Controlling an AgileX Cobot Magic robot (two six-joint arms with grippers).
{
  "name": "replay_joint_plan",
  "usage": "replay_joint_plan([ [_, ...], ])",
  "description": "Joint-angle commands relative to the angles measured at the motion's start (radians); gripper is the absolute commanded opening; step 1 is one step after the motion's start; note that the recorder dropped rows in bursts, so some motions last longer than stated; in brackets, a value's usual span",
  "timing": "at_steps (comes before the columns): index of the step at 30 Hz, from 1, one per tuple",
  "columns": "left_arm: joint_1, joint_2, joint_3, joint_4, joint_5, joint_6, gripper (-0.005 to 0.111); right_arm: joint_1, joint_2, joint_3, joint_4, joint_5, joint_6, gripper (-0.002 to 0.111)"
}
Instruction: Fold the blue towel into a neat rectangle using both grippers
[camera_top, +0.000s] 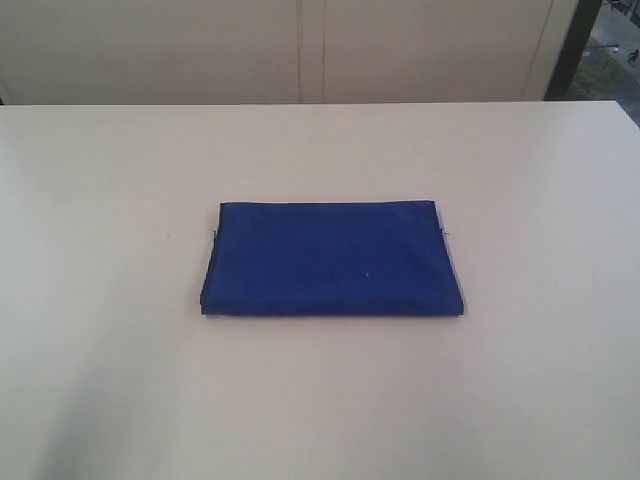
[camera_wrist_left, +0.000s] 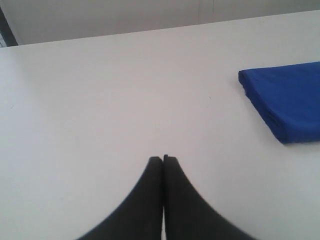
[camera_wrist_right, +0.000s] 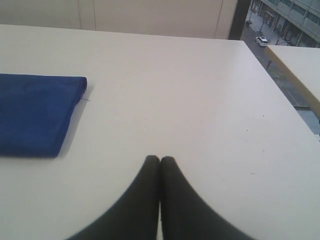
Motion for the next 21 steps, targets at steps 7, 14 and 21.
replay_joint_plan([
  [7,0.004,-0.004,0.078,-0.001,-0.020,0.003,0.000,0.001,-0.004,0.005,0.001,-0.014,0.002,0.000],
  [14,0.004,-0.004,0.089,-0.001,-0.020,0.007,0.000,0.001,-0.004,0.005,0.001,-0.014,0.002,0.000],
  [21,0.004,-0.004,0.089,0.005,-0.020,0.003,0.000,0.001,-0.004,0.005,0.001,-0.014,0.002,0.000],
])
